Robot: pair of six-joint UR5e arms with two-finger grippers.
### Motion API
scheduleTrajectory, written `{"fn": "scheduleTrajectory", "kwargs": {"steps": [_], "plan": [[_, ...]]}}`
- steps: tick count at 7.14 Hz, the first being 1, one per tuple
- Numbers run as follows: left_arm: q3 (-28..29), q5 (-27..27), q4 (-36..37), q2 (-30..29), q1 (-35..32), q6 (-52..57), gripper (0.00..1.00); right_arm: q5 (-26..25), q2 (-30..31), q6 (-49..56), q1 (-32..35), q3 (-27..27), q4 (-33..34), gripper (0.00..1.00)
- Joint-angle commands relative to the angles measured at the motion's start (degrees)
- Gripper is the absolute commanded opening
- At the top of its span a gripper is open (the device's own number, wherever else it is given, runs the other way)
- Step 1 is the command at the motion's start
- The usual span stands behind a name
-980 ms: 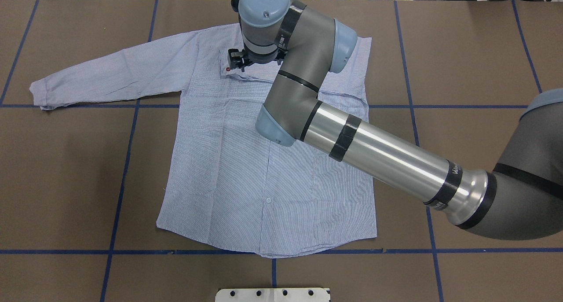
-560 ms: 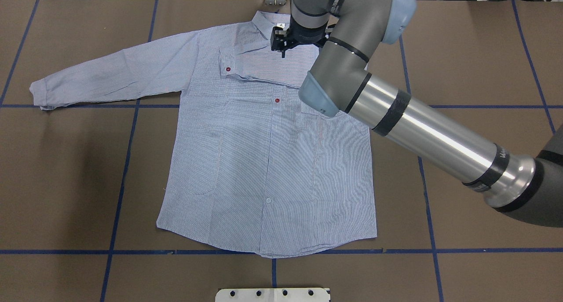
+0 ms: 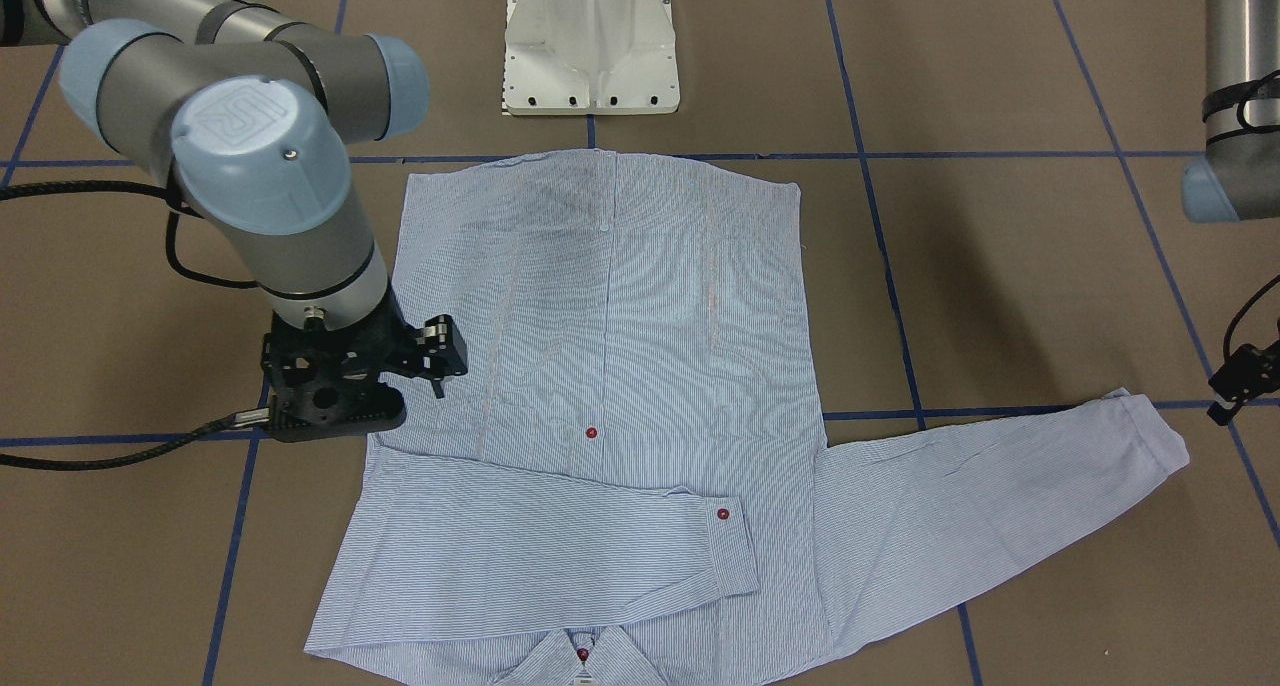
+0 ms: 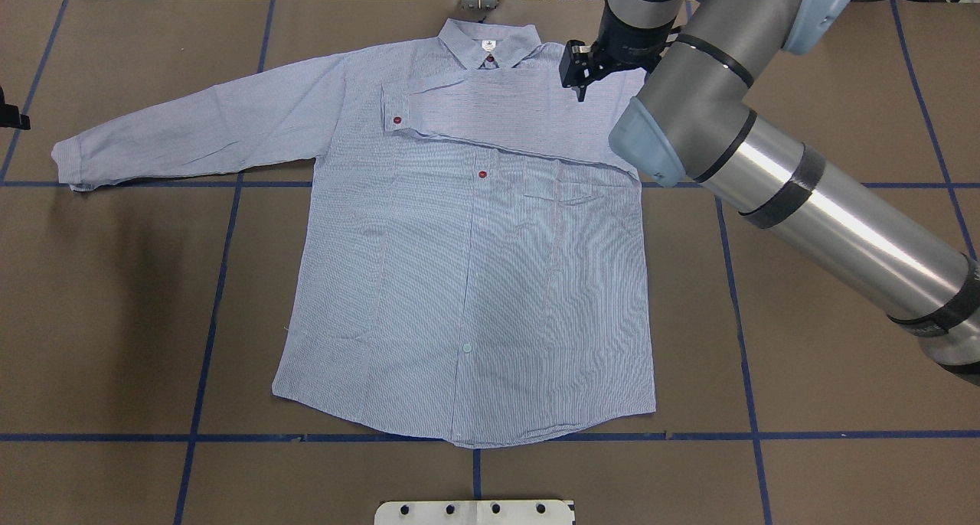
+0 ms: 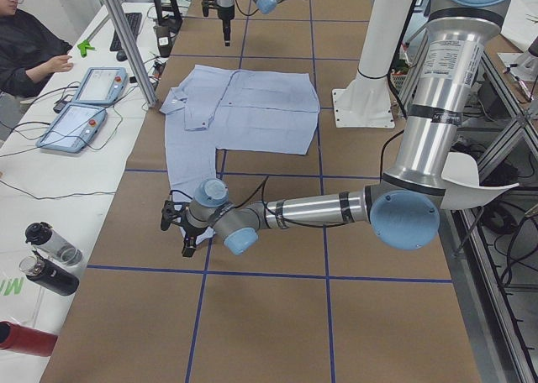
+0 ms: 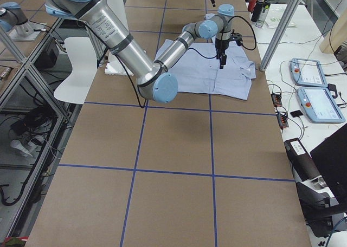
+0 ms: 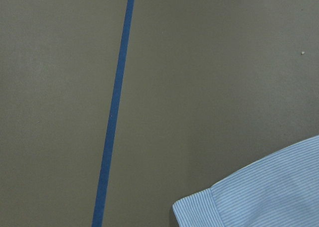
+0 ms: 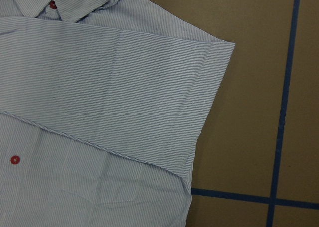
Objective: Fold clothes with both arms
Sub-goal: 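Raise the right gripper and draw it back toward the shirt shoulder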
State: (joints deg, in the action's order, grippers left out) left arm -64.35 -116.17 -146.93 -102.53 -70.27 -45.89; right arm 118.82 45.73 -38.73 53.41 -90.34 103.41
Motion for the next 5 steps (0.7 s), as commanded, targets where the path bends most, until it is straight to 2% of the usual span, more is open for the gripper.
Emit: {"fn": "scheduleTrajectory", "kwargs": {"steps": [1,5], "plan": [[2.48,1.12,-0.38,-1.54,2.67,-0.61,0.99,4.22,2.17,2.25,3.01,-1.68,0.22,0.99],[3.79,1.12,-1.17,-1.1,5.39,-3.86,0.98,3.87,3.93,2.25,2.76,-1.6,-1.89,0.99]]}}
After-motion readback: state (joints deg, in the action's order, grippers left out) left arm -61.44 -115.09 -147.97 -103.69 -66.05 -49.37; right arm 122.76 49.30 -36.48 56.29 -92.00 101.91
